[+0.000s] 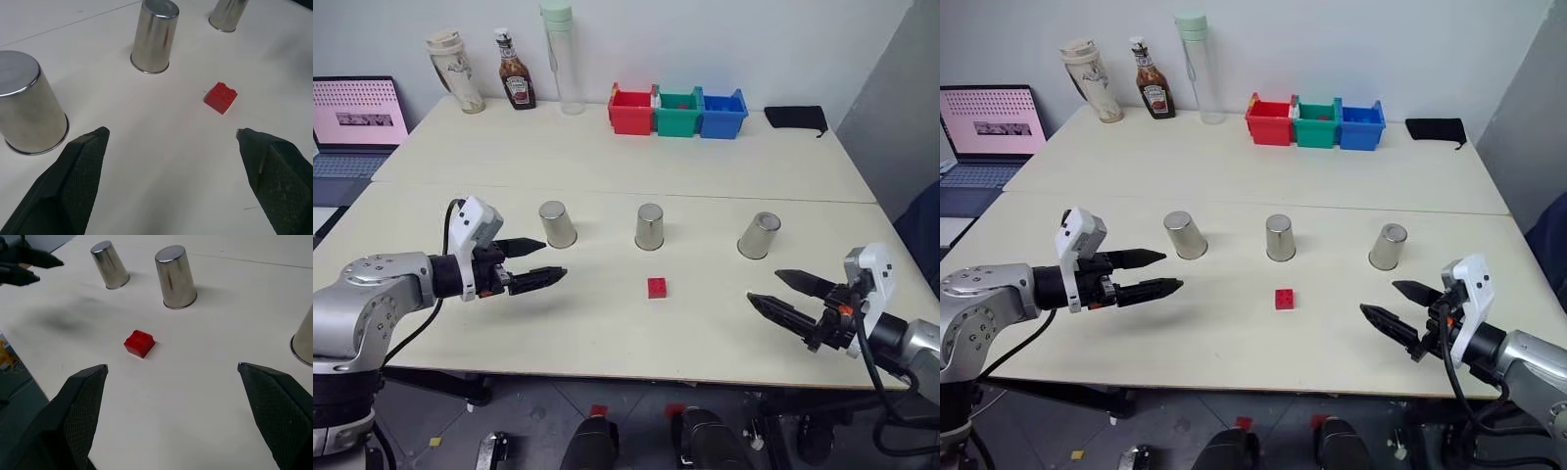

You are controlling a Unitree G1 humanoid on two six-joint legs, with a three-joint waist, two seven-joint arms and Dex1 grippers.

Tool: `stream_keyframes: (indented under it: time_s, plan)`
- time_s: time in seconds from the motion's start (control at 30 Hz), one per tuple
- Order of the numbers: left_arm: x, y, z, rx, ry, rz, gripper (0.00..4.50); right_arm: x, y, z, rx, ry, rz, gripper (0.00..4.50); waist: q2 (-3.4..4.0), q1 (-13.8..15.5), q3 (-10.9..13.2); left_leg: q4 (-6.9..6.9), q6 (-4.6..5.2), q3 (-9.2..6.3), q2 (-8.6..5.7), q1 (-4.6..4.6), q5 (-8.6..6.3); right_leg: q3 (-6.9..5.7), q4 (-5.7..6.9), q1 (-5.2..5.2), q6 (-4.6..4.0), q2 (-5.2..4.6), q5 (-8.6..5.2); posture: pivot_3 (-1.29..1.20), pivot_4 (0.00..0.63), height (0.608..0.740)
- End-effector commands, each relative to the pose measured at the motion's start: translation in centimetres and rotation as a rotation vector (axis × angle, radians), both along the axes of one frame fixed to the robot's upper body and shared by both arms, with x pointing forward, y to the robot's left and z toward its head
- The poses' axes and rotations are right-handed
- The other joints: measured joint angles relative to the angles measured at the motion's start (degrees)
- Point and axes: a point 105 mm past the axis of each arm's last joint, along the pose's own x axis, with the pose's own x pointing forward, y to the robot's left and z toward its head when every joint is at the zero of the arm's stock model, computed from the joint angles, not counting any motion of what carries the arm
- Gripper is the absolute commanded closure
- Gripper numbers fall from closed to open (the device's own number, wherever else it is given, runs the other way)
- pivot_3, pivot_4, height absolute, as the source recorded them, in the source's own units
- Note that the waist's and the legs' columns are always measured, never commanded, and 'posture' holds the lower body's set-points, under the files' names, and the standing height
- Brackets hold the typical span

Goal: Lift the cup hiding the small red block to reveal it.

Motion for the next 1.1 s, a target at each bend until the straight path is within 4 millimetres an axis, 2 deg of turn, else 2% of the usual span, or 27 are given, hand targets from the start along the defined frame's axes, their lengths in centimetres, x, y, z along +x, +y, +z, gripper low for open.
stream_keyframes:
  time_s: [0.03, 0.17, 0.4, 0.5, 0.6, 0.8, 0.97, 1.1]
  plan:
    - [0.5, -0.5, 0.9, -0.030, -0.069, 0.011, 0.07, 0.7, -0.5, 1.2, 0.015, -0.064, -0.020, 0.00, 0.00, 0.00, 0.00, 0.00, 0.00, 0.01, -0.01, 0.01, 0.00, 0.00, 0.02, 0.00, 0.00, 0.00, 0.00, 0.00, 0.150, 0.740]
    - [0.0, -1.5, 0.1, -0.028, -0.056, -0.012, 0.07, 0.6, -0.8, 0.6, -0.002, -0.050, -0.038, 0.00, -0.03, 0.00, 0.01, 0.04, 0.00, 0.12, -0.04, 0.07, 0.01, 0.01, 0.03, 0.05, 0.02, 0.00, 0.01, 0.00, 0.150, 0.740]
    - [-0.1, -2.0, -0.6, -0.047, -0.042, -0.004, 0.07, 0.7, -1.0, -0.4, -0.030, -0.038, -0.069, 0.00, -0.03, 0.02, 0.01, 0.03, -0.01, 0.05, -0.04, 0.04, 0.00, 0.04, 0.02, 0.04, 0.03, -0.01, 0.02, 0.00, 0.150, 0.740]
    - [-0.7, -2.6, -0.5, -0.043, -0.032, -0.041, 0.07, 0.8, -0.5, 0.3, 0.002, -0.053, -0.051, 0.00, -0.03, 0.01, 0.01, 0.04, -0.01, 0.07, -0.03, 0.05, 0.01, 0.05, 0.04, 0.03, 0.03, -0.01, 0.02, 0.00, 0.150, 0.740]
    - [-0.5, -2.4, -0.5, -0.047, -0.037, -0.021, 0.07, 1.0, -0.9, 0.0, -0.020, -0.055, -0.064, 0.00, -0.03, 0.03, 0.01, 0.05, -0.01, 0.11, -0.04, 0.06, 0.01, 0.04, 0.06, 0.04, 0.03, -0.01, 0.02, 0.00, 0.150, 0.740]
    - [-0.5, -3.1, -0.5, -0.038, -0.037, -0.054, 0.07, 1.4, 0.0, 0.1, -0.004, -0.063, -0.044, 0.00, -0.03, 0.02, 0.01, 0.05, -0.01, 0.11, -0.04, 0.07, 0.01, 0.03, 0.07, 0.03, 0.03, 0.02, 0.02, 0.00, 0.150, 0.740]
    - [-0.9, -3.1, -0.6, -0.035, -0.020, -0.066, 0.07, 1.5, 0.2, 0.6, 0.003, -0.071, -0.043, 0.00, -0.03, 0.02, 0.00, 0.05, -0.01, 0.11, -0.06, 0.06, 0.01, 0.03, 0.08, 0.04, 0.04, 0.02, 0.03, 0.00, 0.150, 0.740]
    - [-0.5, -2.4, -0.6, -0.010, -0.036, -0.045, 0.07, 1.4, -0.1, 0.5, -0.008, -0.064, -0.038, 0.00, -0.03, 0.02, 0.00, 0.05, -0.01, 0.10, -0.05, 0.06, 0.01, 0.03, 0.08, 0.04, 0.04, 0.03, 0.02, 0.00, 0.150, 0.740]
